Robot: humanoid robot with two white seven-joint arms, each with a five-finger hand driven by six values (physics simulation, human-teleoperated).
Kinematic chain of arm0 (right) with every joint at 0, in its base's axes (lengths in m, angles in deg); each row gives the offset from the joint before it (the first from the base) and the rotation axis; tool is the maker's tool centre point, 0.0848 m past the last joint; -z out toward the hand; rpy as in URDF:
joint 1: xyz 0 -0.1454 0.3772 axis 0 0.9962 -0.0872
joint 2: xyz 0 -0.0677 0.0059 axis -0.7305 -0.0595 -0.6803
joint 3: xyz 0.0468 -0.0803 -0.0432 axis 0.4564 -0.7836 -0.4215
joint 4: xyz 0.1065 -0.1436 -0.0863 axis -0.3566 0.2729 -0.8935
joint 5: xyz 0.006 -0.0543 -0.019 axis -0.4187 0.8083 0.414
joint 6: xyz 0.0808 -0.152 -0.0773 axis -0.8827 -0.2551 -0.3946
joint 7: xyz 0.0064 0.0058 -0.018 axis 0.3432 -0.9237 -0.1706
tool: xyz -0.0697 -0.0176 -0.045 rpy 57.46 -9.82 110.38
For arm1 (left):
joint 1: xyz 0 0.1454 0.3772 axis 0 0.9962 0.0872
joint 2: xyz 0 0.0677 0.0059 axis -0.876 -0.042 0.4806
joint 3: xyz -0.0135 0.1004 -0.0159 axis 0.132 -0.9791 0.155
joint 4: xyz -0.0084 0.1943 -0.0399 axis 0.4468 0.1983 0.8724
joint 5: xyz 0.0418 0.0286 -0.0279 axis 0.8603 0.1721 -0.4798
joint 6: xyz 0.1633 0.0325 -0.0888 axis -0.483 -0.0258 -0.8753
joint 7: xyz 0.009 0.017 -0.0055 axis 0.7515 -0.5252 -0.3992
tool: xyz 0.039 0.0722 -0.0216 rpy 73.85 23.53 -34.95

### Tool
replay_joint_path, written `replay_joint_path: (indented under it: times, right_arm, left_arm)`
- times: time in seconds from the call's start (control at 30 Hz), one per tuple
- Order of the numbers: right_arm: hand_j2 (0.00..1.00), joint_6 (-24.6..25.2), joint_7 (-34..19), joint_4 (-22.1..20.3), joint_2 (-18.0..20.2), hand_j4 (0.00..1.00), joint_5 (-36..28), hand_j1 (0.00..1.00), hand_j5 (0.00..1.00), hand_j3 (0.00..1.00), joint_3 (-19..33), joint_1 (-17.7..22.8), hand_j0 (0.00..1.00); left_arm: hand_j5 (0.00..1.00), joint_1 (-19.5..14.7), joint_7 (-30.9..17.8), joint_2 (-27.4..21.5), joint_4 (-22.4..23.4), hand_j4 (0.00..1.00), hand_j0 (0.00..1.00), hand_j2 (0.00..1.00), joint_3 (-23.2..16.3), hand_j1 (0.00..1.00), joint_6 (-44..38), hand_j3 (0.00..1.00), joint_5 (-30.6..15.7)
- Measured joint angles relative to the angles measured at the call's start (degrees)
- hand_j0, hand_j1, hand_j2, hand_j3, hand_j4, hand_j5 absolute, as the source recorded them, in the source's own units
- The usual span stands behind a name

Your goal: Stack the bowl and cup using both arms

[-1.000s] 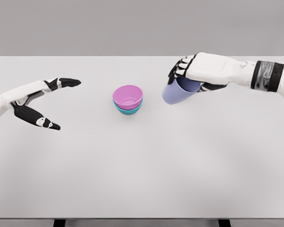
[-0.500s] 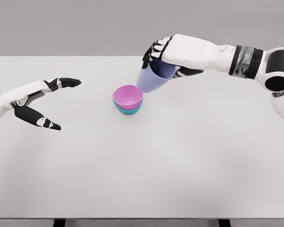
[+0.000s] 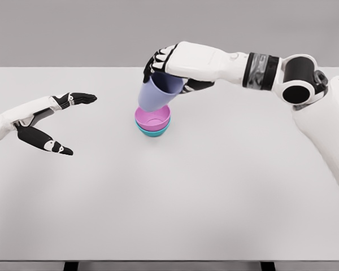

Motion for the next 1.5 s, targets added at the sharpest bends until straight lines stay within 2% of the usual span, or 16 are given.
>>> replay_joint_path:
  times: [0.47, 0.73, 0.83, 0.87, 0.9, 1.17, 1.27, 1.37, 1.43, 1.5]
  right_arm:
    - [0.56, 0.0, 0.0, 8.4, -3.5, 0.56, 2.4, 0.56, 0.56, 0.56, -2.9, -1.5, 0.56]
    - [0.59, 0.0, 0.0, 10.2, -3.9, 0.59, 3.0, 0.59, 0.59, 0.59, -4.8, -1.4, 0.59]
    - [0.65, 0.0, 0.0, 10.2, -4.0, 0.65, 3.1, 0.65, 0.65, 0.65, -5.1, -1.5, 0.65]
    - [0.88, 0.0, 0.0, 10.2, -4.0, 0.88, 3.1, 0.88, 0.88, 0.88, -5.1, -1.5, 0.88]
    - [1.00, 0.0, 0.0, 10.2, -4.0, 1.00, 3.2, 1.00, 1.00, 1.00, -5.2, -1.5, 1.00]
    - [1.00, 0.0, 0.0, 8.9, -3.7, 1.00, 3.9, 1.00, 1.00, 1.00, -4.7, -2.0, 1.00]
    - [1.00, -0.1, 0.0, 6.3, -3.2, 1.00, 3.7, 1.00, 1.00, 1.00, -0.8, -1.7, 1.00]
    - [1.00, 0.0, 0.0, 4.2, 0.2, 1.00, 2.3, 1.00, 1.00, 1.00, 6.6, -0.3, 1.00]
    - [1.00, 0.0, 0.0, 5.4, 4.8, 1.00, 0.3, 1.00, 1.00, 1.00, 10.6, 3.5, 1.00]
    - [1.00, 0.0, 0.0, 9.2, 8.5, 1.00, -1.3, 1.00, 1.00, 1.00, 13.1, 6.3, 1.00]
  left_arm:
    - [1.00, 0.0, 0.0, 0.1, -0.1, 1.00, 1.00, 1.00, 0.1, 1.00, 0.0, 1.00, 0.0]
    - [1.00, 0.1, 0.0, 0.1, -0.1, 1.00, 1.00, 1.00, 0.0, 1.00, 0.0, 1.00, 0.0]
    - [1.00, 0.1, 0.0, 0.1, -0.2, 1.00, 1.00, 1.00, 0.0, 1.00, 0.0, 1.00, 0.0]
    - [1.00, 0.1, 0.0, 0.1, -0.2, 1.00, 1.00, 1.00, 0.0, 1.00, 0.0, 1.00, 0.0]
    - [1.00, 0.3, 0.0, 0.1, -0.3, 1.00, 1.00, 1.00, 0.0, 1.00, 0.0, 1.00, 0.0]
    - [1.00, 0.4, 0.0, 0.1, -0.4, 1.00, 1.00, 1.00, 0.1, 1.00, 0.0, 1.00, 0.0]
    - [1.00, 0.3, 0.0, 0.1, -0.5, 1.00, 1.00, 1.00, 0.1, 1.00, 0.0, 1.00, -0.1]
    - [1.00, 0.4, 0.0, 0.2, -0.6, 1.00, 1.00, 1.00, 0.1, 1.00, 0.0, 1.00, 0.0]
    - [1.00, 1.0, 0.0, 0.2, -0.6, 1.00, 1.00, 1.00, 0.1, 1.00, 0.0, 1.00, 0.1]
    - [1.00, 1.4, 0.0, 0.1, -0.4, 1.00, 1.00, 1.00, 0.4, 1.00, 0.0, 1.00, 0.5]
